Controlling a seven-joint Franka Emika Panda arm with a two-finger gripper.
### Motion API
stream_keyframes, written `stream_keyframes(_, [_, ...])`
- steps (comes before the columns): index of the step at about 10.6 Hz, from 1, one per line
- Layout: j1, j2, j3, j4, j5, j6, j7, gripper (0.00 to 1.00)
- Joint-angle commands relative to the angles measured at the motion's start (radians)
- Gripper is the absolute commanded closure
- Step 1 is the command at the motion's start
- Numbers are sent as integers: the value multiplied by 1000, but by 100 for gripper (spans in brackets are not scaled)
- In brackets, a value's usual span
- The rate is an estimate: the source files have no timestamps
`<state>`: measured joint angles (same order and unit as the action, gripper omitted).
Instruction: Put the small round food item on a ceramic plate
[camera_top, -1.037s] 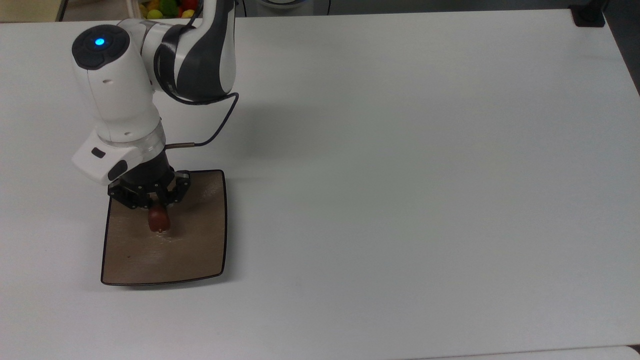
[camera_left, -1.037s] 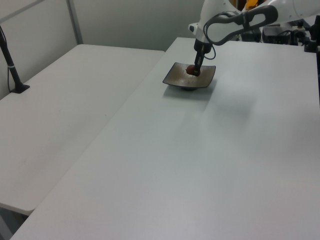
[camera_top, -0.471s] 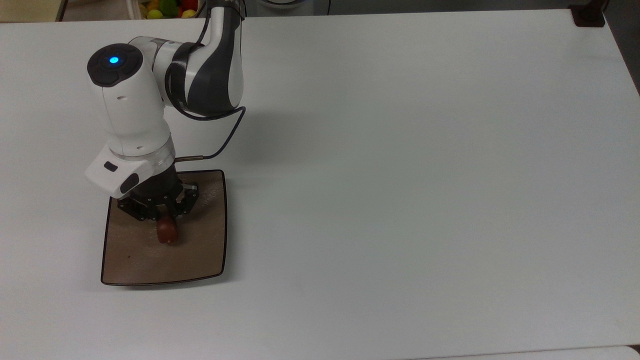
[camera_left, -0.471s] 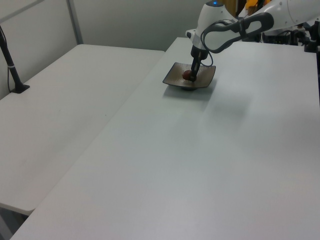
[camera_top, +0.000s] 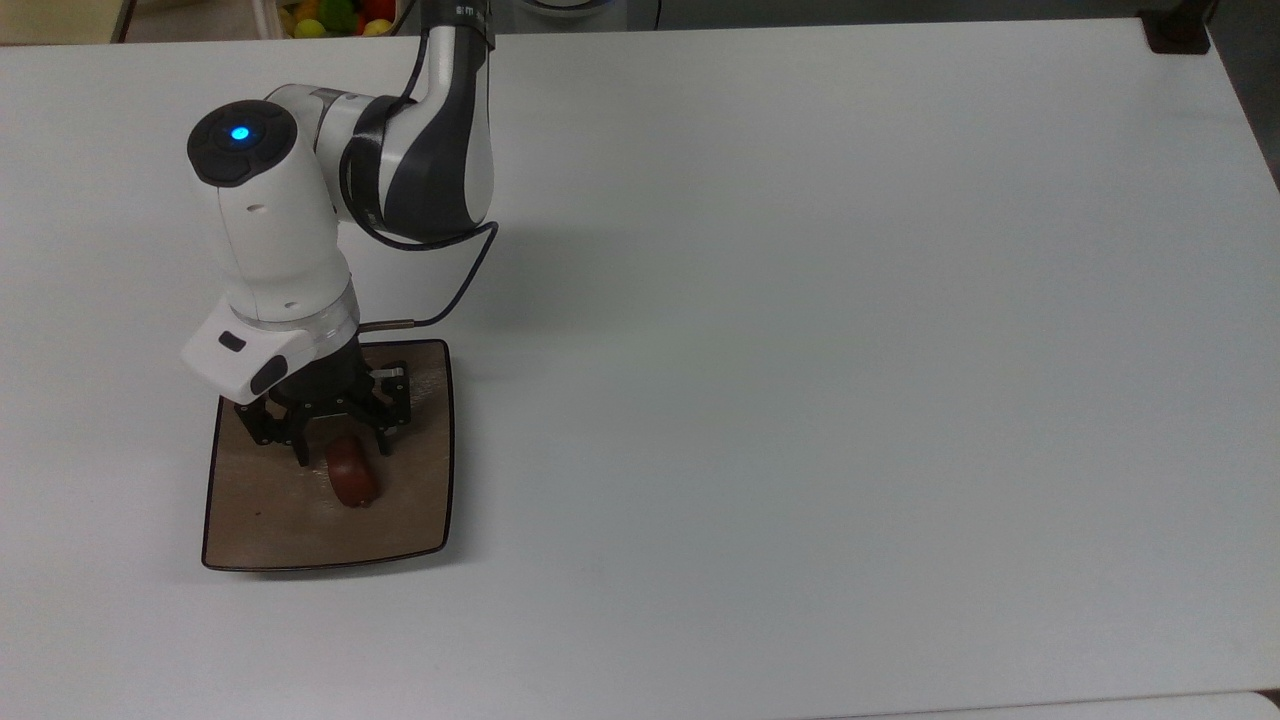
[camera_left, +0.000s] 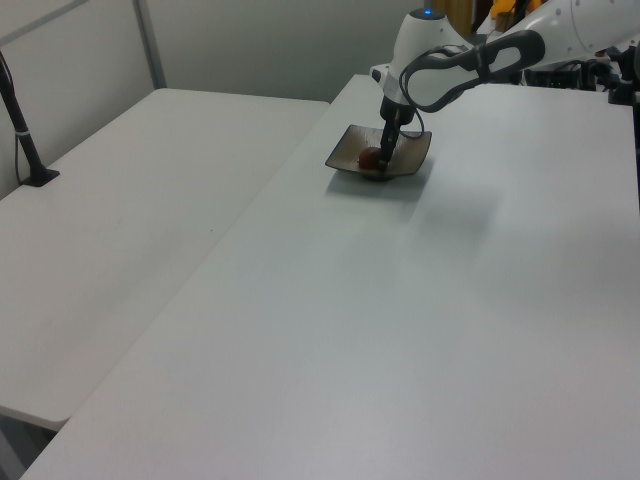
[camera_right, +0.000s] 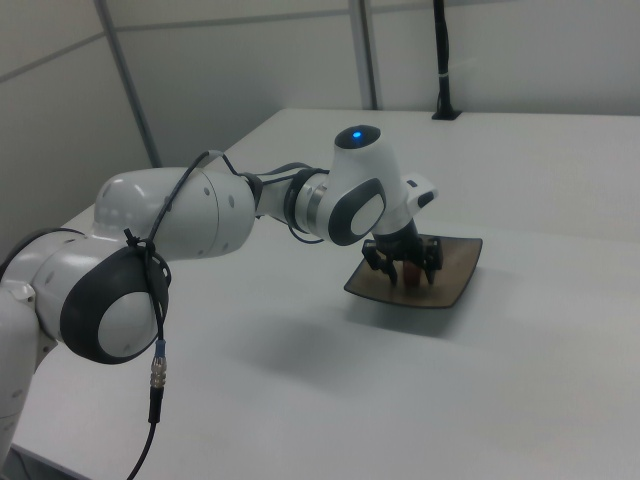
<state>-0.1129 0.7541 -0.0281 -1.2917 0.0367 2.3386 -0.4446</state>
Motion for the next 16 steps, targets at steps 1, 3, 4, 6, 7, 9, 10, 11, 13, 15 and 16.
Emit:
stream_keyframes(1, [9,5,-6,2,15,51,18,0])
stream_keyframes(3, [9,-2,-6,-3,17,47,18,0])
stream_keyframes(4, [9,-21,-6,-3,15,36,18,0])
stream_keyframes(6, [12,-117,-6,-50,12,-10,20,0])
stream_keyframes(7, [12,-180,-7,-58,11,-106,21,0])
stream_keyframes(9, [13,-325,-7,-60,15,-325,23,0])
stream_keyframes(10, [13,-404,-9,-63,17,-441,35,0])
stream_keyframes(11, [16,-473,-9,-63,20,-559,82,0])
stream_keyframes(13, [33,-582,-7,-63,22,-750,122,0])
stream_keyframes(15, [90,-666,-9,-95,20,-863,228,0])
stream_keyframes(16, [120,-708,-9,-132,20,-864,289,0])
